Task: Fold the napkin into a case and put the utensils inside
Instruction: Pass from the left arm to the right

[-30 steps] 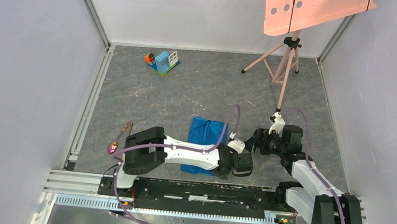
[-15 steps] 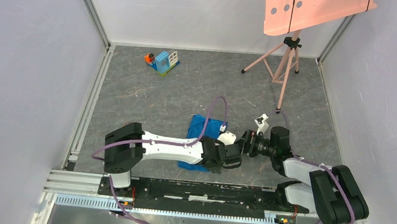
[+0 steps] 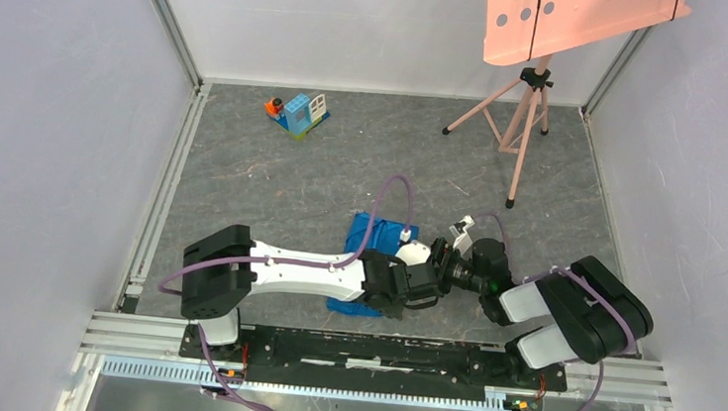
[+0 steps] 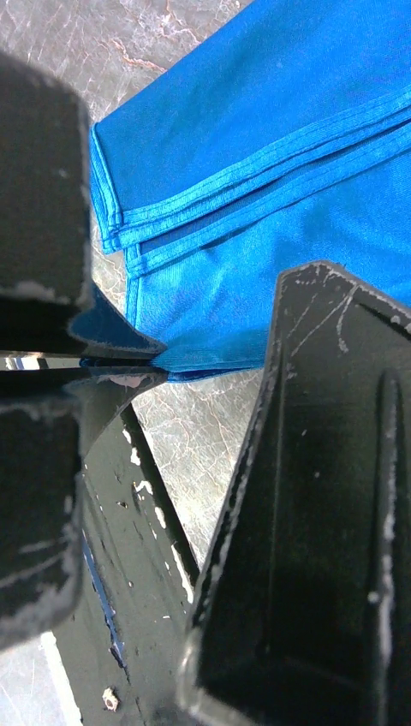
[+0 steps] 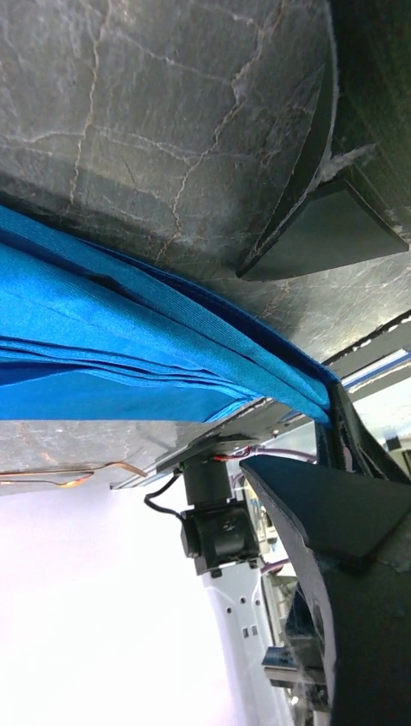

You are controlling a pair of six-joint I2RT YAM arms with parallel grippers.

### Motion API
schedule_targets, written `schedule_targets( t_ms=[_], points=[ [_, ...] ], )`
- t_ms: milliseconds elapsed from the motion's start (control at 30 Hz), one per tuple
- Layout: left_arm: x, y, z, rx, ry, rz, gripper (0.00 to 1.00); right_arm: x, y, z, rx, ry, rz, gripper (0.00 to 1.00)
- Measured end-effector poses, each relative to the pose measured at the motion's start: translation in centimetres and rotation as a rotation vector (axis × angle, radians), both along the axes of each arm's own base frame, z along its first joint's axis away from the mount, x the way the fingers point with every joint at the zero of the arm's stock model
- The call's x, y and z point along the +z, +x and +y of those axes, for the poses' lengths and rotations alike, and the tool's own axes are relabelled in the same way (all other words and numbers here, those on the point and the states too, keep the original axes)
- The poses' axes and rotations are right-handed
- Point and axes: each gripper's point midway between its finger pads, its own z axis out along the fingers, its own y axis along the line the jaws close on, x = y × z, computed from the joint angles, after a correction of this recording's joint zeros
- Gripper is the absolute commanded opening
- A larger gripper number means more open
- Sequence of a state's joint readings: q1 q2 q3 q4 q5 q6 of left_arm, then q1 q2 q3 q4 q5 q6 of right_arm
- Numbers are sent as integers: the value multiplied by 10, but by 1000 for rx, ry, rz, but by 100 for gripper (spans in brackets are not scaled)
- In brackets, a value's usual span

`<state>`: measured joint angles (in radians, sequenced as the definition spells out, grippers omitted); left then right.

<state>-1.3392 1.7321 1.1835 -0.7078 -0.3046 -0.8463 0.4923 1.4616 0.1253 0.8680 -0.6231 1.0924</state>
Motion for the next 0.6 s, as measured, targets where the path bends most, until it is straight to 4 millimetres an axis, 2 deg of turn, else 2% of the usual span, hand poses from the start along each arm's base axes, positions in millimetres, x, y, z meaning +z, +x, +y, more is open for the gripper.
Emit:
schedule_targets(
  t_ms=[200, 600],
  points=[
    [2, 0, -1, 0, -8, -2, 2, -6, 5, 2, -38, 9, 42, 66],
    [4, -1, 5, 0, -16, -3, 2, -15, 26, 5, -74, -17, 32, 52]
  ],
)
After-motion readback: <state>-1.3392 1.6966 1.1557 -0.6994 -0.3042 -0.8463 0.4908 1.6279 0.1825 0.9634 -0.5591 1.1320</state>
